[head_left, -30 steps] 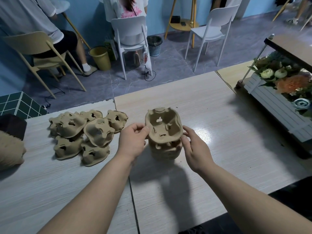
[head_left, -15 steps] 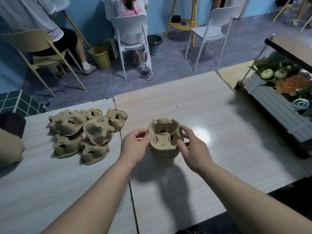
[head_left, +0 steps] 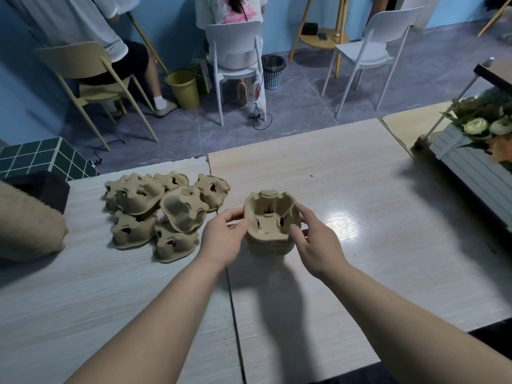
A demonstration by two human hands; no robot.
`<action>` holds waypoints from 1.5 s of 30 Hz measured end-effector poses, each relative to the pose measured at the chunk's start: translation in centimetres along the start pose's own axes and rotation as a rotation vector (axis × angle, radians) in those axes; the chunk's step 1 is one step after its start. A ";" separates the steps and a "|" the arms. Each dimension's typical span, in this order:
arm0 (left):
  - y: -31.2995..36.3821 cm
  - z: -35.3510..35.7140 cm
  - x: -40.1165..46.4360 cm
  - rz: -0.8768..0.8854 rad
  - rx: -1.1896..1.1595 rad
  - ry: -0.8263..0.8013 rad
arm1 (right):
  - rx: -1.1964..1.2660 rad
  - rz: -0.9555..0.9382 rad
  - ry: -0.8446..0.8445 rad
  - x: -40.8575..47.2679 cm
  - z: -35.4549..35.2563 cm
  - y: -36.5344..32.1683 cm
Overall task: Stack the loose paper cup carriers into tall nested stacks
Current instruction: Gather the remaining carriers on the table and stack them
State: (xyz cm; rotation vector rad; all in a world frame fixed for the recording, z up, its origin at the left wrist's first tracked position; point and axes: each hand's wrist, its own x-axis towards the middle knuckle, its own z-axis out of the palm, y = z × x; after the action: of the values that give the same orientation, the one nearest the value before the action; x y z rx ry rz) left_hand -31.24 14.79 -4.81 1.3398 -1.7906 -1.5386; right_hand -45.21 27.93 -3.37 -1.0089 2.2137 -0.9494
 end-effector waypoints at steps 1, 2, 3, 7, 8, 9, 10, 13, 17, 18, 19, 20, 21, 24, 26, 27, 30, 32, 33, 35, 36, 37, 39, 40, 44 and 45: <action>0.0 -0.4 0.1 0.009 0.001 -0.015 | 0.002 -0.003 0.000 0.1 0.3 -0.2; 0.1 -0.7 0.2 0.014 -0.003 -0.030 | 0.007 -0.004 0.001 0.2 0.5 -0.4; 0.2 -1.1 0.3 0.018 -0.003 -0.038 | 0.011 -0.004 0.002 0.2 0.8 -0.6; 0.2 -3.6 1.9 0.084 0.187 0.119 | 0.018 0.001 0.018 0.1 1.4 -0.9; 0.2 -4.5 2.5 0.121 0.267 0.197 | 0.019 0.007 0.023 0.1 1.5 -1.0; 0.2 -5.3 3.1 0.143 0.358 0.265 | 0.022 0.014 0.027 0.0 1.6 -1.1; 0.0 -6.1 3.6 0.141 0.444 0.315 | 0.022 0.019 0.030 0.0 1.7 -1.2; -0.9 -7.9 5.0 0.041 0.614 0.331 | 0.013 0.030 0.046 -0.1 1.9 -1.4; -2.5 -9.0 6.3 -0.121 0.515 0.302 | -0.004 0.043 0.063 -0.4 2.2 -1.6; -2.7 -9.1 6.4 -0.140 0.481 0.296 | -0.010 0.045 0.066 -0.4 2.2 -1.6; -2.9 -9.0 6.5 -0.147 0.472 0.287 | -0.014 0.052 0.070 -0.4 2.2 -1.7; -3.1 -9.0 6.6 -0.145 0.483 0.278 | -0.016 0.061 0.073 -0.4 2.3 -1.8; -3.1 -8.9 6.6 -0.142 0.498 0.272 | -0.017 0.068 0.077 -0.4 2.3 -1.8; -3.1 -8.8 6.7 -0.151 0.501 0.278 | -0.029 0.072 0.084 -0.5 2.4 -2.0; -3.0 -8.8 6.8 -0.154 0.466 0.282 | -0.031 0.071 0.087 -0.5 2.4 -2.1; -3.0 -8.8 6.8 -0.143 0.441 0.274 | -0.030 0.075 0.090 -0.5 2.5 -2.0; -2.9 -8.6 6.3 -0.089 0.375 0.237 | -0.040 0.087 0.094 -0.6 2.5 -2.0; -2.9 -8.5 5.6 -0.068 0.361 0.227 | -0.052 0.088 0.097 -0.6 2.6 -2.0; -3.0 -8.5 5.4 -0.061 0.355 0.228 | -0.056 0.087 0.100 -0.6 2.6 -1.9; -3.1 -8.6 5.1 -0.060 0.338 0.232 | -0.064 0.089 0.103 -0.7 2.6 -1.8; -3.0 -8.6 5.0 -0.069 0.327 0.238 | -0.068 0.095 0.101 -0.7 2.6 -1.8; -3.0 -8.6 5.0 -0.079 0.313 0.247 | -0.072 0.104 0.097 -0.8 2.6 -1.8; -2.8 -8.6 4.8 -0.071 0.294 0.261 | -0.076 0.114 0.093 -0.9 2.7 -1.7; -2.6 -8.6 4.7 -0.057 0.280 0.262 | -0.075 0.114 0.094 -0.9 2.7 -1.7; -1.1 -8.3 4.1 0.044 0.056 0.237 | -0.082 0.107 0.095 -1.1 2.8 -1.6; -0.4 -8.0 3.8 0.084 0.006 0.237 | -0.083 0.100 0.091 -1.1 2.7 -1.6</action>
State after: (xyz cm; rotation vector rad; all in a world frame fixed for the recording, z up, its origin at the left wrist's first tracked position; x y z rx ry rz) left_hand -26.29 7.48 -3.79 1.3684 -1.6827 -1.2726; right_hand -41.98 27.03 -3.64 -0.8977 2.3730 -0.8809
